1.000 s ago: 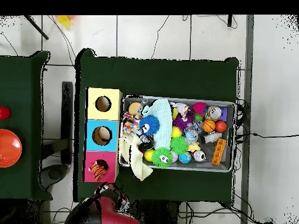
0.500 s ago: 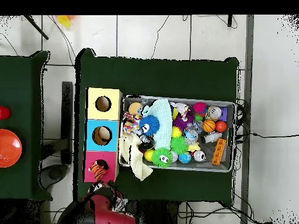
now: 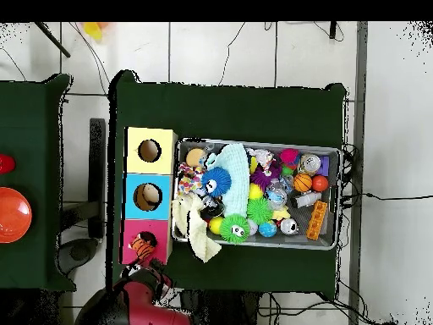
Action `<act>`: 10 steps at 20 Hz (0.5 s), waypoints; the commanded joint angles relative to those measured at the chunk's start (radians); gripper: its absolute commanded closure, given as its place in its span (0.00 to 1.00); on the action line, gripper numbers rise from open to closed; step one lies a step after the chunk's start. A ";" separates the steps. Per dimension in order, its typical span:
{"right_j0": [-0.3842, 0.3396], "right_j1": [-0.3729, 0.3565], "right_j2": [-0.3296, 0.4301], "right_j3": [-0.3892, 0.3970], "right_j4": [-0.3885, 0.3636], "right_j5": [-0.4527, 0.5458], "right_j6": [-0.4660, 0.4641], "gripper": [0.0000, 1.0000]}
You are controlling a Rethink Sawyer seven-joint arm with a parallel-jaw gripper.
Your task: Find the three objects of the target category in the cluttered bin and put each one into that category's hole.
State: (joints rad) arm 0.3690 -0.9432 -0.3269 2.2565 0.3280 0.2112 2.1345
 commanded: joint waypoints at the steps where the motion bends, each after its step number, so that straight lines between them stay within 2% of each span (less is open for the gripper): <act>1: -0.001 0.018 0.121 -0.059 0.067 0.053 0.206 1.00; 6: 0.001 0.033 0.164 -0.046 0.102 0.022 0.220 1.00; 10: 0.025 0.036 0.161 -0.061 0.120 0.038 0.234 1.00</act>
State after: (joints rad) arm 0.3858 -0.9402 -0.2845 2.2567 0.3763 0.2112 2.1345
